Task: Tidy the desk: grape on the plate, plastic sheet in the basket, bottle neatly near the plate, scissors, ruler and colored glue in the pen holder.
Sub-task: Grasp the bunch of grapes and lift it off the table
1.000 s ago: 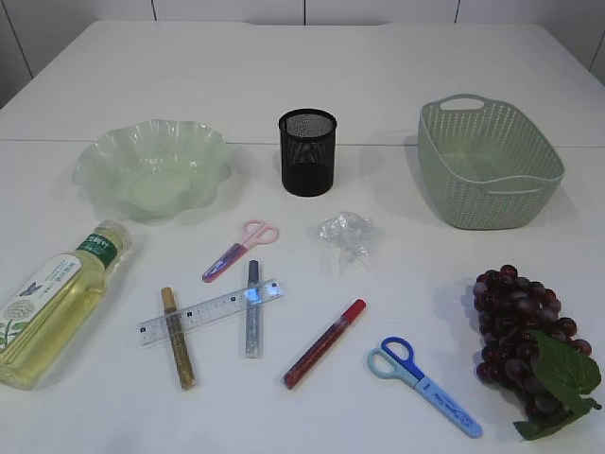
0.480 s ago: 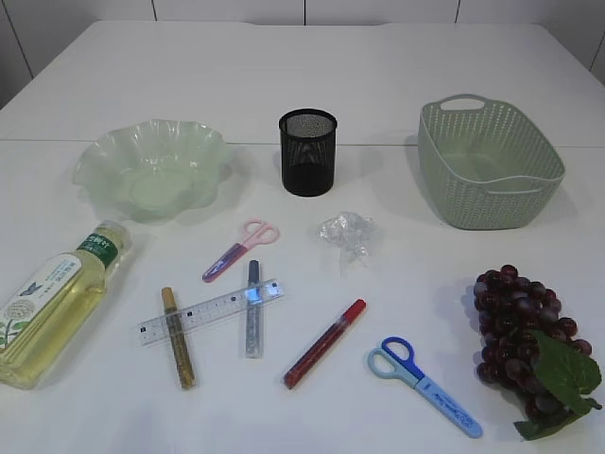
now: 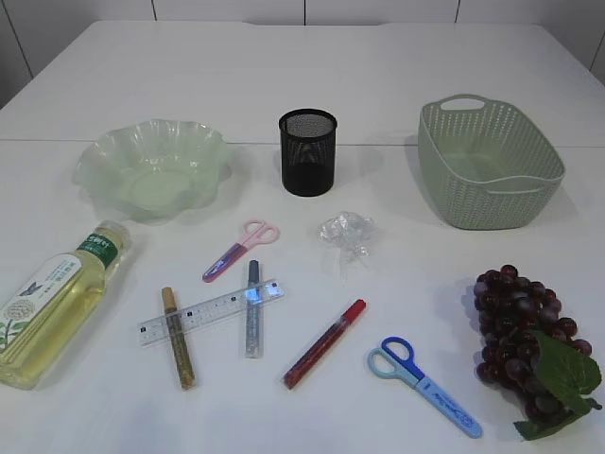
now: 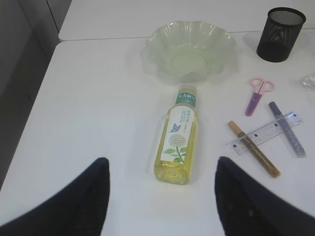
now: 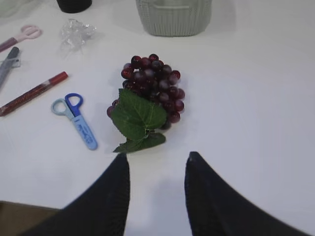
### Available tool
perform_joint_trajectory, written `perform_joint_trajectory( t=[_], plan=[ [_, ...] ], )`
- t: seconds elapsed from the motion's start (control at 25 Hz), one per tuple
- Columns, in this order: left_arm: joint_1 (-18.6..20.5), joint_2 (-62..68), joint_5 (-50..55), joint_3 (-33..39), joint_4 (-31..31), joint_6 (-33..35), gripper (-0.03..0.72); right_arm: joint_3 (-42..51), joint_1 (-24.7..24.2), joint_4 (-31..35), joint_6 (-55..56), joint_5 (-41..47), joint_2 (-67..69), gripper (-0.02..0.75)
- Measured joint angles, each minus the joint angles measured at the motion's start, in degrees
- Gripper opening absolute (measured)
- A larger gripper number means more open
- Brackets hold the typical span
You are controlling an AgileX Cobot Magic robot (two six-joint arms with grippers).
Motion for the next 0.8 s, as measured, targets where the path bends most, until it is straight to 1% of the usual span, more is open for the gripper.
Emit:
perform_joint_trajectory(
  t=[0.2,0.44,0.72,0.8],
  plan=[
    [0.0,1.9,0.0,-0.6,-2.4,0.0,0.489,-4.2,0.0,0.5,2.5,1.8,9.8,0.312],
    [0.0,2.9,0.0,-0.6,-2.7,0.0,0.489,-13.1,0.0,3.7,9.4,5.0,25.7,0.312],
    [0.0,3.8,0.0,-0.6,-2.7,0.0,0.489,-23.4,0.0,6.3,12.7,5.1,40.8,0.314],
    [0.0,4.8,0.0,-0.6,-2.9,0.0,0.489,-25.1,0.0,6.8,12.9,5.1,44.7,0.333]
  ],
)
